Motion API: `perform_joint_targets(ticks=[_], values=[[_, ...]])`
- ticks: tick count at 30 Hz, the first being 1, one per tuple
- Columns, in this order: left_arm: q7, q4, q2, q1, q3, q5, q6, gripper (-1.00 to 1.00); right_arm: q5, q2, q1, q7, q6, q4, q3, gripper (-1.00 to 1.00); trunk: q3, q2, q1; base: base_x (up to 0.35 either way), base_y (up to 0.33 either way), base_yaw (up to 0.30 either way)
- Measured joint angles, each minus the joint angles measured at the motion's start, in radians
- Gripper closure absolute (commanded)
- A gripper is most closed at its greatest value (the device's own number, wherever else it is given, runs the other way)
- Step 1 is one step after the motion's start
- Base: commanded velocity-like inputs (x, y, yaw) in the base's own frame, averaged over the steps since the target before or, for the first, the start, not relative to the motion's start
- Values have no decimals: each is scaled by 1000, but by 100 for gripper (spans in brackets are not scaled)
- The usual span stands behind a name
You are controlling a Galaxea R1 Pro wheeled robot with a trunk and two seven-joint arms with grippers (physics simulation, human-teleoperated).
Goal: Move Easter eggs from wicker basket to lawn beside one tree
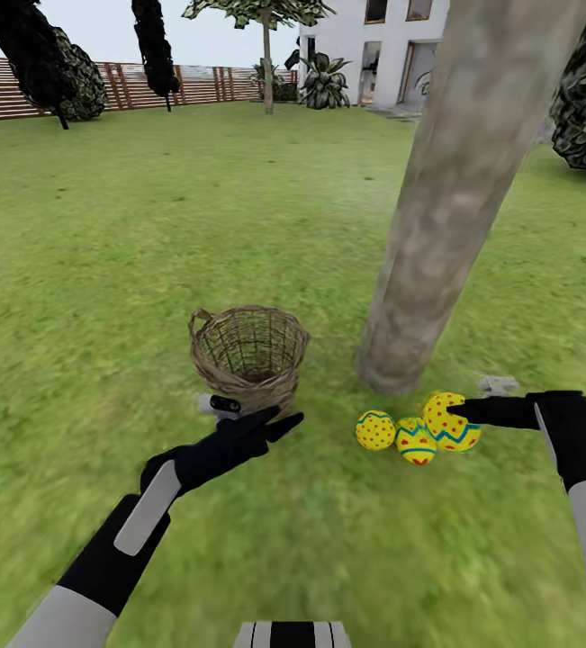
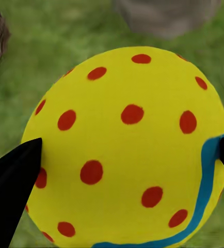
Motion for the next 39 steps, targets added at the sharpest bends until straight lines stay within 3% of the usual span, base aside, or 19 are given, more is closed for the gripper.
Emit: perform_joint_targets(ticks=[4, 7, 11, 15, 16, 18, 25, 29, 33, 39], values=[[0, 0, -10, 0, 0, -25, 0, -100, 20, 6, 0, -155, -18, 3, -2, 100, 0, 0, 0, -23, -329, 0], [0, 0, -11, 0, -1, -27, -1, -100, 15, 45, 0, -297, -93, 13, -4, 100, 0, 0, -1, 142, -302, 0], [0, 0, -12, 0, -2, -31, -1, -100, 18, 106, 0, -329, -208, 55, -3, 100, 0, 0, -1, 280, -210, 0], [1, 0, -15, 0, -1, -59, -1, -100, 5, 123, 1, -336, -406, 175, -3, 100, 0, 0, 0, 97, -57, 0], [1, 0, -15, 0, -1, -60, -1, -100, 4, 129, 1, -364, -441, 196, -5, 100, 0, 0, 0, 7, -4, 0], [0, 0, -16, 0, -1, -60, -1, -100, 5, 133, 0, -491, -465, 210, -6, 100, -4, 0, 0, 2, -1, 0], [1, 0, -17, 0, -1, -60, -1, -100, 6, 163, 0, -652, -520, 227, -6, 100, -31, -2, 3, 0, 0, 0], [2, 0, -17, 0, -2, -60, -1, -100, 4, 166, 0, -694, -585, 298, -2, 100, -46, -3, 5, 0, 0, 0], [2, 0, -17, 0, -1, -60, -1, -100, 9, 183, -1, -799, -654, 342, -5, 100, -62, -4, 7, 0, 0, 0], [1, 0, -17, 0, -1, -59, -1, -100, 15, 193, -5, -816, -660, 355, -4, 100, -70, -4, 8, 0, -87, 0]])
